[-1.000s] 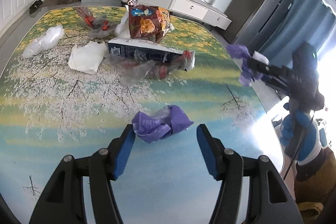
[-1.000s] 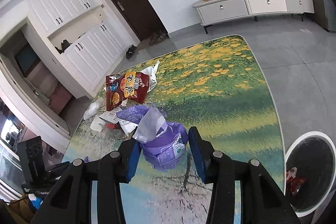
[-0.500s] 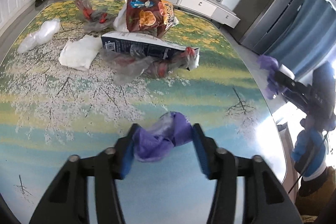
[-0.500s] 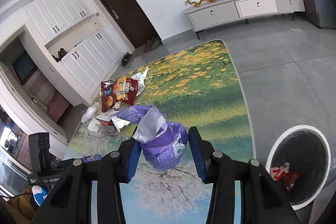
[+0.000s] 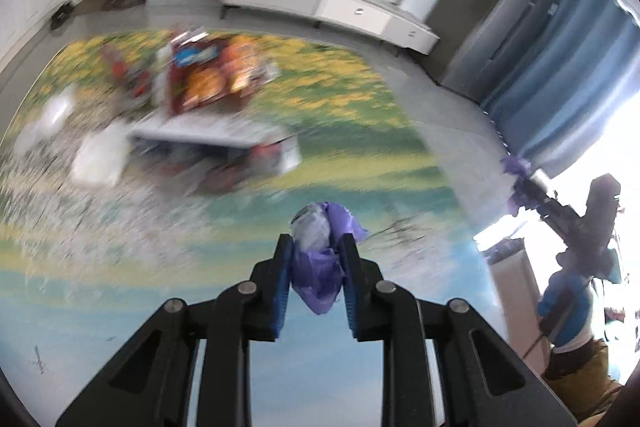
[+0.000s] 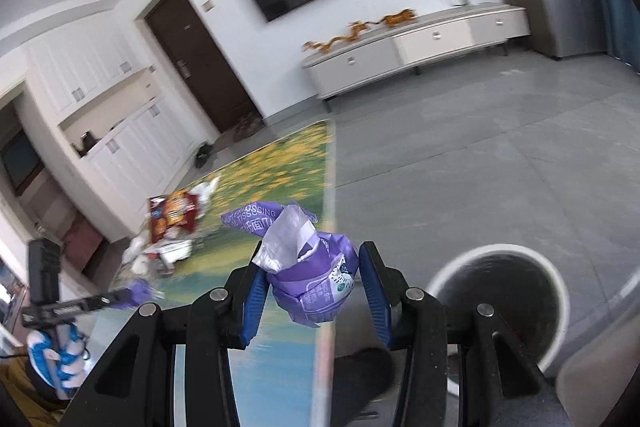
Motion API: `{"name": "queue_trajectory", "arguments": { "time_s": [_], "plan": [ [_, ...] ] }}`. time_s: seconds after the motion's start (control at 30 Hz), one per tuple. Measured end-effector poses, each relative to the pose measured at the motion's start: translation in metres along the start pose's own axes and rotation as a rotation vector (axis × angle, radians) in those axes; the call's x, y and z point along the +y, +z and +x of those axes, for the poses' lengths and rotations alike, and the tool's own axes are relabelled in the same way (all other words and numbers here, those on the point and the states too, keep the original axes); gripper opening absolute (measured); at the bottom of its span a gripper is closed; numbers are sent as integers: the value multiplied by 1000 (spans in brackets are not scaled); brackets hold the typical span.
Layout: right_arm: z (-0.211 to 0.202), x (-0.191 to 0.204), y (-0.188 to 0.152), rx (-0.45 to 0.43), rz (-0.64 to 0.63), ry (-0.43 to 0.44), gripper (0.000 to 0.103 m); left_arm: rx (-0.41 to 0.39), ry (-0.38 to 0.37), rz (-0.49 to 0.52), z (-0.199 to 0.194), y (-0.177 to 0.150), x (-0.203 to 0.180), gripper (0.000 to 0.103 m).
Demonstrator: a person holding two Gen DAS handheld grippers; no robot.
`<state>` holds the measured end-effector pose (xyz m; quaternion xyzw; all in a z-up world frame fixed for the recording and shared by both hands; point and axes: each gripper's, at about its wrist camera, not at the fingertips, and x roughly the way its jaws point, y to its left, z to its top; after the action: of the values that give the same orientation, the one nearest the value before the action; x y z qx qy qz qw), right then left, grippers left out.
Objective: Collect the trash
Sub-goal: 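Carry both purple items to the bin and open both tools over it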
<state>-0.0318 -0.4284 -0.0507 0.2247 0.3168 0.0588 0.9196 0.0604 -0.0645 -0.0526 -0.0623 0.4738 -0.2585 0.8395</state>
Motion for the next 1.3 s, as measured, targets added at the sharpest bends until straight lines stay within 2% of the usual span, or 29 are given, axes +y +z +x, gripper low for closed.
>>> {"name": "queue_trajectory", "arguments": {
  "time_s": [0.27, 0.4, 0.6, 0.67, 0.73, 0.77, 0.87, 1.1, 1.3],
  "plan": [
    [-15, -85, -12, -7, 117, -116, 42, 41, -112, 140, 34, 36, -94, 22],
    [-12, -113, -16, 11, 142, -169, 44, 87, -162, 205, 69, 52, -146, 22],
    [8, -147, -21, 56, 183, -223, 45, 149, -189, 292, 128, 63, -216, 25],
    [18, -153, -23, 75, 190, -236, 46, 178, -198, 316, 151, 63, -240, 25],
    [22, -157, -25, 87, 194, -244, 53, 203, -207, 336, 169, 62, -257, 27],
    [25, -159, -26, 92, 196, -259, 59, 209, -209, 347, 176, 61, -265, 32],
    [23, -165, -30, 94, 207, -277, 61, 223, -213, 356, 189, 58, -277, 48],
    [5, -164, -35, 78, 214, -305, 62, 202, -218, 355, 179, 55, -267, 48],
    [-9, -143, -20, 33, 192, -289, 65, 98, -198, 322, 145, 62, -244, 48]
  ]
}}
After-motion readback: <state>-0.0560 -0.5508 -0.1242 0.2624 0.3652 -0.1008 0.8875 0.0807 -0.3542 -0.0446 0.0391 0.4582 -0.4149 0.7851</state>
